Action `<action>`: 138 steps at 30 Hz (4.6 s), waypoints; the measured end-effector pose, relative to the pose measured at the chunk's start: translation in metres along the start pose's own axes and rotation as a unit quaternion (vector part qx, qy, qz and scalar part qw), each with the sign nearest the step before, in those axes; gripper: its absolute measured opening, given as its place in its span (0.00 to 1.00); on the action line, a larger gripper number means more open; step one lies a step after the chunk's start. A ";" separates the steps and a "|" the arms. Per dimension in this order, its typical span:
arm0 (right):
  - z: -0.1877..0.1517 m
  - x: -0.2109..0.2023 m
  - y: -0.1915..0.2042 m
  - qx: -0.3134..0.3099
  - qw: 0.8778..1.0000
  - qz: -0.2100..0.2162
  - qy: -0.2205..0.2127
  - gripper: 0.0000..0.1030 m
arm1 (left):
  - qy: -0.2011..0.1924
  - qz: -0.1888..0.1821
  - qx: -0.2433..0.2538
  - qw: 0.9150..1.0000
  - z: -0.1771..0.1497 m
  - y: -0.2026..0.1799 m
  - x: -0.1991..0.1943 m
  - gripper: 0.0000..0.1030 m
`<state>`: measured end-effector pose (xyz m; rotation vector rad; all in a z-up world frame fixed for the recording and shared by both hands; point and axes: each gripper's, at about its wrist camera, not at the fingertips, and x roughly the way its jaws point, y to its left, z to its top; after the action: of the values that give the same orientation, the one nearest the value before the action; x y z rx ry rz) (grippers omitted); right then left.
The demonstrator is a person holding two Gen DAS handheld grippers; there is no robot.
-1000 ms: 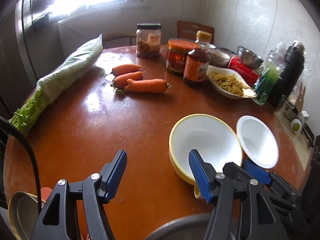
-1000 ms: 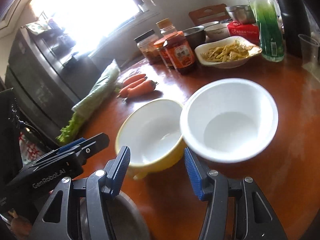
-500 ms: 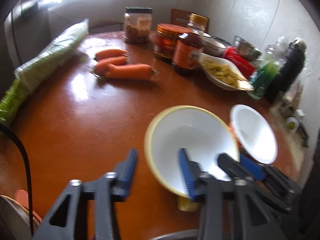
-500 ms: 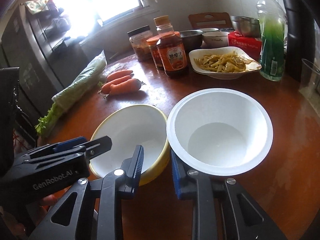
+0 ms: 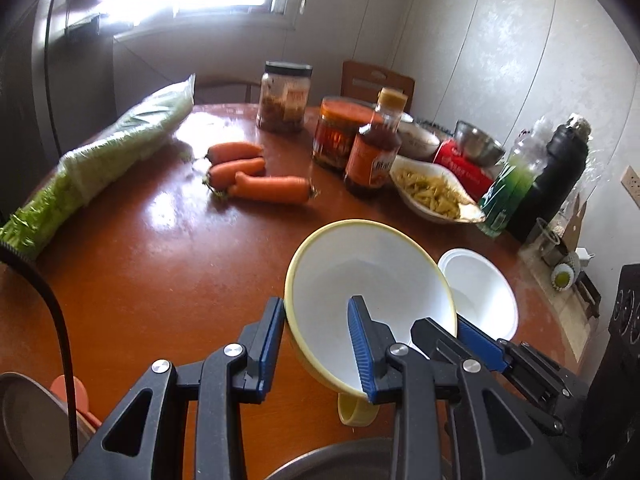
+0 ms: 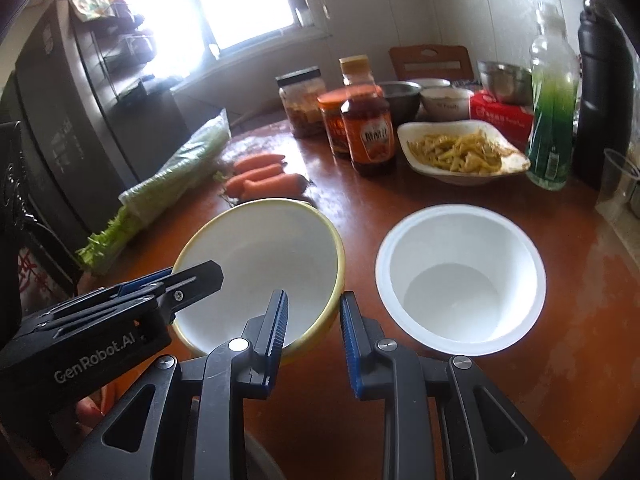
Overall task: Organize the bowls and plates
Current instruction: 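Grasp the yellow bowl rim with the left gripper and lift, then carry the yellow bowl over the steel bowl and lower it inside, then open the left gripper to release the yellow bowl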
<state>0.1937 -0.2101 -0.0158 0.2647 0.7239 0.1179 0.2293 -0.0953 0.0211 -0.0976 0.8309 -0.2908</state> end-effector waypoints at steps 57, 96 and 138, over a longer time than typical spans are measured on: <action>-0.090 -0.096 0.048 -0.081 0.996 0.020 -0.035 0.28 | -0.039 0.020 0.029 0.999 -0.105 0.003 -0.095 0.33; -0.114 -0.082 0.045 -0.107 0.994 0.000 -0.021 0.27 | -0.031 0.052 0.067 0.996 -0.132 -0.004 -0.080 0.31; -0.117 -0.078 0.052 -0.126 0.992 -0.020 -0.023 0.30 | -0.029 0.003 0.046 0.999 -0.133 0.015 -0.087 0.31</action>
<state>0.0572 -0.1527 -0.0357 0.0126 0.6604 0.1633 0.0785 -0.0520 -0.0094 -0.0185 0.7583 -0.3193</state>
